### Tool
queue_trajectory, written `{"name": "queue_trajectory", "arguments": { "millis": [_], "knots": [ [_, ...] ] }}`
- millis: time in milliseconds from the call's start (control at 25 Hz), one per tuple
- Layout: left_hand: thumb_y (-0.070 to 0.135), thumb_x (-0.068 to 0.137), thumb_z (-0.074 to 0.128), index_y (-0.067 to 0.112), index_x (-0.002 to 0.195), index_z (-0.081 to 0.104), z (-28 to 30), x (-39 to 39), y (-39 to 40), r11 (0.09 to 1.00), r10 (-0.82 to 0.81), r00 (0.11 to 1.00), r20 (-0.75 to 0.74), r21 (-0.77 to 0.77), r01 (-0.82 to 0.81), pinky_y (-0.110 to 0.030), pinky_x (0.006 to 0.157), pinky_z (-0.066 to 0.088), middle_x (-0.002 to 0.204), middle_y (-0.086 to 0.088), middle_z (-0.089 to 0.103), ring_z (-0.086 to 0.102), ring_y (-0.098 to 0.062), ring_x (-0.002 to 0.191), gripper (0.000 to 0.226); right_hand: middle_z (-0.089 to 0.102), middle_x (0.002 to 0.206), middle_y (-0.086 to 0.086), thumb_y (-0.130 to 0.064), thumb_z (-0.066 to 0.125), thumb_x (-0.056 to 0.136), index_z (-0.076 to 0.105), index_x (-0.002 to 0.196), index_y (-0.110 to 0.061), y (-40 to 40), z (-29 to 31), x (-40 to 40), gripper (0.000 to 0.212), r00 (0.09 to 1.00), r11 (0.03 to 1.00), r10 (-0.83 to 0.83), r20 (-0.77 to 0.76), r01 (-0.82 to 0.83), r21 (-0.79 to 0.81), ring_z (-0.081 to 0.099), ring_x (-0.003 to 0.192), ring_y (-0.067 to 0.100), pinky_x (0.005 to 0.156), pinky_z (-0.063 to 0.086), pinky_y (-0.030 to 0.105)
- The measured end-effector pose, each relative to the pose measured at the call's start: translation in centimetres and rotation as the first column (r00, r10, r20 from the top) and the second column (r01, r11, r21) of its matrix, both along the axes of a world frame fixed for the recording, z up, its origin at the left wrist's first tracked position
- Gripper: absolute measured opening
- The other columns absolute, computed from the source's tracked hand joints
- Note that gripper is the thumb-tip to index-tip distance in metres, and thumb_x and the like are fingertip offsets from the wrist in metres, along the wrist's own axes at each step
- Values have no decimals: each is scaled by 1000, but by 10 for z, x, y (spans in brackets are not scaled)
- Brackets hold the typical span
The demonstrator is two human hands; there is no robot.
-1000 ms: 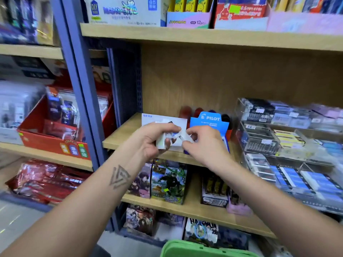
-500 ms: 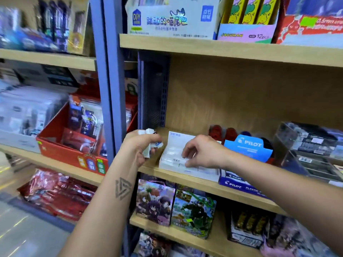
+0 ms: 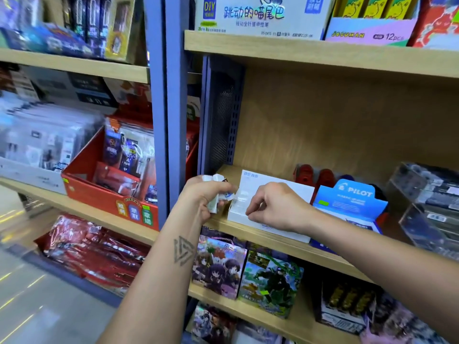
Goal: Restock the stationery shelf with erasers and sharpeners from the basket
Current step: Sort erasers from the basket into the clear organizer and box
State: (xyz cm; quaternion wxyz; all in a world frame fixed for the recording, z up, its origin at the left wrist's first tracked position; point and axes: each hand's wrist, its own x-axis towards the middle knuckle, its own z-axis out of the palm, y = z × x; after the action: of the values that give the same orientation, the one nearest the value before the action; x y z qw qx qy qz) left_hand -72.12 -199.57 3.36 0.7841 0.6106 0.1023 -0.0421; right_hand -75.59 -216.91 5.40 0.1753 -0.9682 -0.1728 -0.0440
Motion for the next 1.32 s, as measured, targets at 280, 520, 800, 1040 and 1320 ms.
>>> {"name": "queue_trajectory", "arguments": {
  "millis": [280,520,800,1040,1320],
  "knots": [
    [-4,71,82,8,86,62,10,-14,-10,993,-95,994,45,-72,98,-17,36,36,70,-11,69,59,-20,52,27,71,103,-1,-15,77,84,66,124,-21,-16,19,-9,41,990,897,25,-139,39,440,72,86,17,84,58,31],
    [-9,76,72,7,86,64,21,-21,-26,979,-193,974,115,-50,200,-17,36,38,74,-13,69,61,-19,54,21,74,99,11,-3,79,80,71,106,-10,-7,19,-10,28,994,780,49,-102,26,625,73,90,30,90,58,40],
    [-11,76,61,7,97,66,21,-22,-33,936,-336,938,84,-87,342,-17,38,37,88,-12,71,62,-19,67,28,70,102,13,-2,59,91,65,124,-14,-14,42,-2,35,940,661,101,-326,182,728,67,80,19,65,54,31],
    [-9,82,58,3,94,59,18,-21,-32,917,-367,930,24,-161,366,-15,38,42,83,-17,61,62,-23,68,17,67,82,19,2,69,87,67,91,4,-31,34,9,4,934,486,48,-354,288,825,67,69,20,66,59,26],
    [-9,82,57,2,102,62,20,-22,-34,911,-383,924,11,-161,380,-16,41,46,85,-17,63,62,-22,66,23,71,107,22,2,70,86,69,120,-9,-33,30,7,36,890,554,273,-365,165,816,66,91,29,87,57,38]
  ]
}}
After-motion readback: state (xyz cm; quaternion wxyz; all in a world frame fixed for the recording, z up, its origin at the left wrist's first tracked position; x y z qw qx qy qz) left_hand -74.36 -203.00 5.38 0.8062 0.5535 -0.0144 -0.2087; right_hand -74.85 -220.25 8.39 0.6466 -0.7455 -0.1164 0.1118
